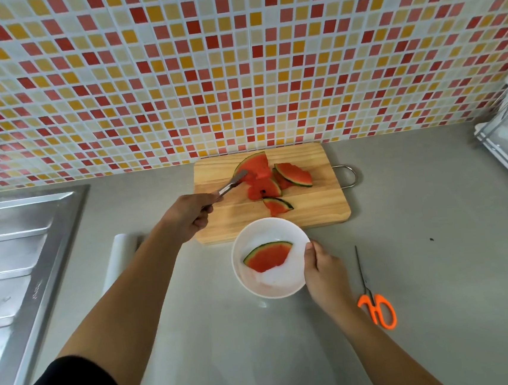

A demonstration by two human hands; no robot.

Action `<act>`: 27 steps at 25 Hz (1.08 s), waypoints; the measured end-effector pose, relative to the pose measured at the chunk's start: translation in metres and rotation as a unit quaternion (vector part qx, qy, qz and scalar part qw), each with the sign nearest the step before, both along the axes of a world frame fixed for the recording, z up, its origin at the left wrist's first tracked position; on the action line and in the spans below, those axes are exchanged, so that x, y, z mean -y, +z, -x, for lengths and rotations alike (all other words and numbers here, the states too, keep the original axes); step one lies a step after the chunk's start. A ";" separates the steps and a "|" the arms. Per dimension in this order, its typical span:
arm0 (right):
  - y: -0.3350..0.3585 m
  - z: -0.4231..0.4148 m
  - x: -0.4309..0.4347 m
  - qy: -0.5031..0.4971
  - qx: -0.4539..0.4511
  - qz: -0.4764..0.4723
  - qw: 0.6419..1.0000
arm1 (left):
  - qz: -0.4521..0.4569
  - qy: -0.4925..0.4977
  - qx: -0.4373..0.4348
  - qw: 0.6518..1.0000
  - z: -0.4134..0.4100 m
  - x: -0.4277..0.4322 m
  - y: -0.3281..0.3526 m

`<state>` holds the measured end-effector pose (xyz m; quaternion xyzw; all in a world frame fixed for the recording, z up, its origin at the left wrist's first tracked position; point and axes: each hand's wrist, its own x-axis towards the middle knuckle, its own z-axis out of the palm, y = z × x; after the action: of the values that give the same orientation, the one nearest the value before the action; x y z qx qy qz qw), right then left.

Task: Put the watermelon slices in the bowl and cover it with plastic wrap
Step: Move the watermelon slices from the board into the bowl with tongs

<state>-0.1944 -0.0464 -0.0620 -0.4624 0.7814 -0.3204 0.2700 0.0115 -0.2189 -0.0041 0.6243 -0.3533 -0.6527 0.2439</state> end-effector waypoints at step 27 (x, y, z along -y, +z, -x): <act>0.003 -0.001 -0.001 -0.007 -0.020 0.014 1.000 | 0.057 -0.138 0.219 0.964 -0.013 -0.011 0.001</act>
<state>-0.1935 -0.0457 -0.0589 -0.4673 0.7854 -0.3233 0.2455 0.0248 -0.2074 -0.0029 0.6826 -0.5172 -0.5058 0.1032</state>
